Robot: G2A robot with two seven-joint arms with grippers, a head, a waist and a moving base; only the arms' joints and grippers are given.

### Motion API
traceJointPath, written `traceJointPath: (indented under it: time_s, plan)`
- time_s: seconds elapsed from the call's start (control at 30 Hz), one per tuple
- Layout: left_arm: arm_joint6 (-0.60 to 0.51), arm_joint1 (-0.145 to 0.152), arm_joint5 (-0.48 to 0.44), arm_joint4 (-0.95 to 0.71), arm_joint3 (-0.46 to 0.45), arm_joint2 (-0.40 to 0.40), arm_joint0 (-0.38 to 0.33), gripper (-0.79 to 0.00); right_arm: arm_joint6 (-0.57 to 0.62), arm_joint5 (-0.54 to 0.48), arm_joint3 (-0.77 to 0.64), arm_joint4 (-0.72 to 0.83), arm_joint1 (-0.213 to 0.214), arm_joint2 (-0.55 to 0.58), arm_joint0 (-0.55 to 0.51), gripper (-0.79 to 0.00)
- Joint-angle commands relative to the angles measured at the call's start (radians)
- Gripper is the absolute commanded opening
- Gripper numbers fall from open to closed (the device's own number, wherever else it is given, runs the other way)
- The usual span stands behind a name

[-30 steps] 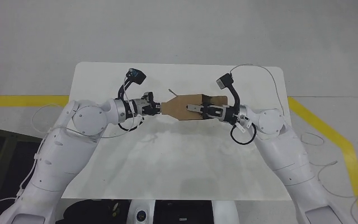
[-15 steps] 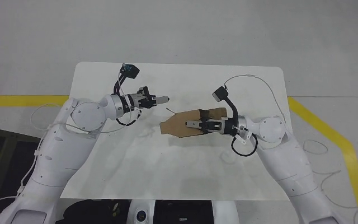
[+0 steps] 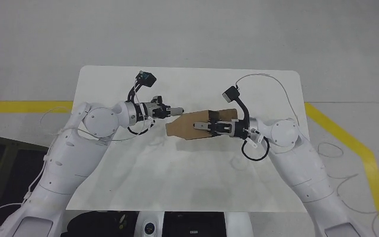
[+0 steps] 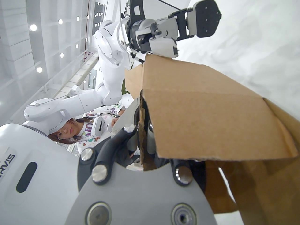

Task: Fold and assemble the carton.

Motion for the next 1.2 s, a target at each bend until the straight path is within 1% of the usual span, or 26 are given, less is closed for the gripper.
traceJointPath:
  time_s: [0.0,0.3,0.73,0.93,1.17]
  plan:
    - [-0.004,0.001,-0.002,0.003,-0.004,-0.004,0.004,0.0,-0.007,-0.002,0.006,0.002,-0.002,-0.005,0.012,-0.785]
    - [-0.013,0.007,-0.004,0.015,-0.034,-0.028,0.029,0.0,-0.037,-0.016,0.033,0.008,-0.01,-0.023,0.031,-0.785]
    - [-0.021,0.009,-0.003,0.018,-0.061,-0.038,0.043,0.0,-0.062,-0.038,0.06,0.016,-0.023,-0.053,0.055,-0.785]
    - [-0.027,0.01,-0.006,0.005,-0.065,-0.048,0.051,0.0,-0.07,-0.045,0.065,0.015,-0.022,-0.045,0.051,-0.785]
    - [-0.045,0.016,-0.009,-0.036,-0.054,-0.083,0.06,0.0,-0.121,-0.039,0.055,-0.058,-0.012,-0.003,0.037,-0.785]
